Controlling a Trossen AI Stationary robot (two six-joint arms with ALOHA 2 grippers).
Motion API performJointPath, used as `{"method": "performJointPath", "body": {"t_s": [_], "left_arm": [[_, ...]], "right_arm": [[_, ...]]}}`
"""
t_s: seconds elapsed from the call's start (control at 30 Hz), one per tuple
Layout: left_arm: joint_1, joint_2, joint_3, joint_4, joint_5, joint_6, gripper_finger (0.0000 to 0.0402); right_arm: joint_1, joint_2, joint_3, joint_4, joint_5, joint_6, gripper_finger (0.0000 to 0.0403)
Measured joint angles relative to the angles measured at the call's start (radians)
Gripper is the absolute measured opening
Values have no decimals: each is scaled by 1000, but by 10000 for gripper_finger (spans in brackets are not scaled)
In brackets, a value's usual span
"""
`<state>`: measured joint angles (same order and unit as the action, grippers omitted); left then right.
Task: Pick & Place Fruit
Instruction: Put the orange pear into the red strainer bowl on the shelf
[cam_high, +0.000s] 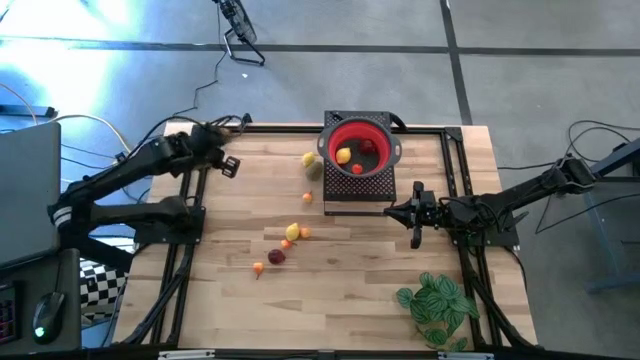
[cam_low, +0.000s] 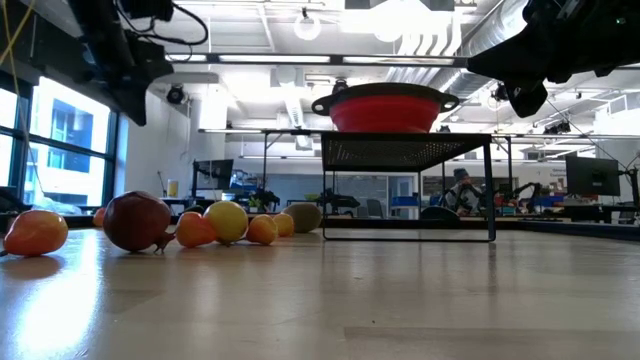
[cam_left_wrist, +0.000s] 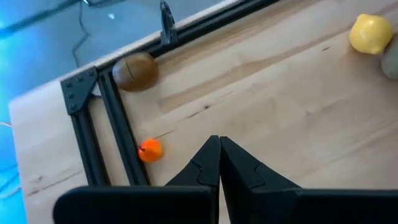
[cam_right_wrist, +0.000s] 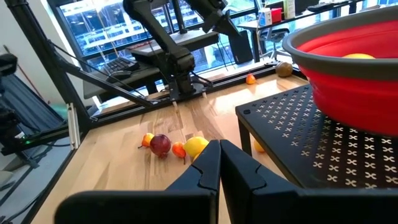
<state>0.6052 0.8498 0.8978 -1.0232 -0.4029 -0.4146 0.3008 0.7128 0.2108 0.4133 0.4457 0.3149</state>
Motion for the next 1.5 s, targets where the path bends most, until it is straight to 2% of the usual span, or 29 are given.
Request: {"method": "performJointPath", "body": {"t_s": [0.27,0.43,0.73,1.1,1.23,1.4,1.5], "left_arm": [[222,55,0,25,223,78,1],[312,131,0,21,284,78,1],[357,227,0,-56,202,70,1],[357,228,0,-17,198,96,1],[357,228,0,-19,142,83,1],[347,229,0,-20,178,58,1],[321,236,0,-32,97,58,1]], "right_arm": [[0,0,0,0,0,0,2],[0,0,0,0,0,-3,2],[0,0,0,0,0,5,2],[0,0,0,-1,0,3,2],[0,0,0,-9,0,3,2],[0,0,0,-12,0,3,2],[0,0,0,-15,0,3,2]]}}
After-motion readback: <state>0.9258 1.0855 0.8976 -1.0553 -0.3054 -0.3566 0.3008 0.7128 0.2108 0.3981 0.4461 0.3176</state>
